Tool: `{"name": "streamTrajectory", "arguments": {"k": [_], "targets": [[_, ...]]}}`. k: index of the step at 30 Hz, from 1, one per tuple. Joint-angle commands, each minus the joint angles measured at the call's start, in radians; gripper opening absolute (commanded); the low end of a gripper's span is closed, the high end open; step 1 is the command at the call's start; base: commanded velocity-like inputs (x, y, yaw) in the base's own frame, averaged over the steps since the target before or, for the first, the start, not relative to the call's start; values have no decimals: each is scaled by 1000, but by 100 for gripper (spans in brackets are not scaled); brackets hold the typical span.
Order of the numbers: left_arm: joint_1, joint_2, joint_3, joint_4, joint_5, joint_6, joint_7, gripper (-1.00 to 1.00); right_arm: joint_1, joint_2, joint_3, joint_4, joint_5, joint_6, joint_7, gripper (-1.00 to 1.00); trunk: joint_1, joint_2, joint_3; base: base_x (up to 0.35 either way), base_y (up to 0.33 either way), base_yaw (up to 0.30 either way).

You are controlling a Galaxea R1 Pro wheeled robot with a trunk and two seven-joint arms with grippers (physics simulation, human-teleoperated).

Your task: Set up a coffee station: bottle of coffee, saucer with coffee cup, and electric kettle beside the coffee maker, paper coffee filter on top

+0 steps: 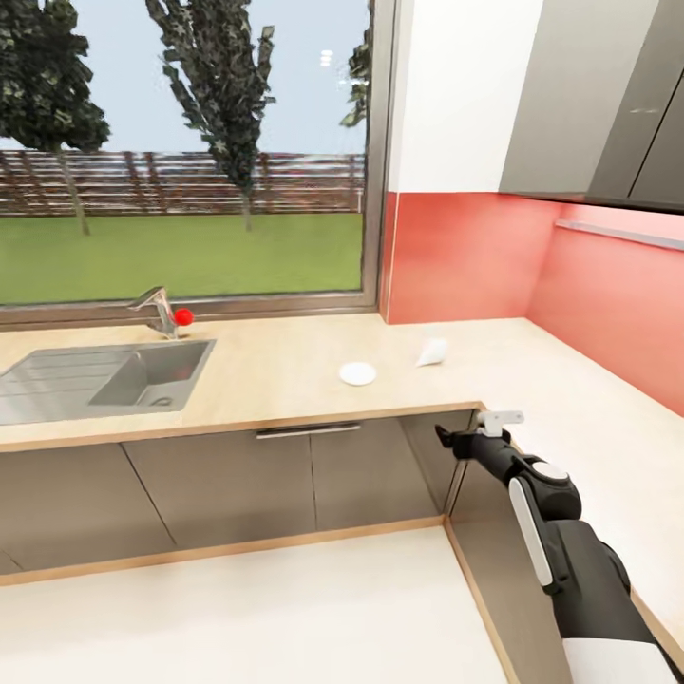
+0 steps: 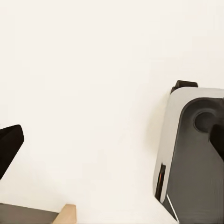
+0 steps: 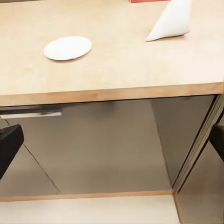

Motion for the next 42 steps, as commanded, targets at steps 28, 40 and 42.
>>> {"name": "streamTrajectory", "arguments": {"k": [28, 40, 42], "targets": [[173, 1, 5, 56, -21, 8, 35, 100, -1, 2, 3, 70, -2, 4, 5, 100, 1, -2, -2, 329, -155, 0], [185, 2, 5, 56, -21, 9, 34, 100, -1, 2, 7, 72, -3, 4, 7, 100, 1, -2, -2, 326, -136, 0], [185, 2, 5, 56, -21, 9, 34, 100, -1, 2, 15, 75, -3, 4, 8, 100, 1, -2, -2, 326, -131, 0]]}}
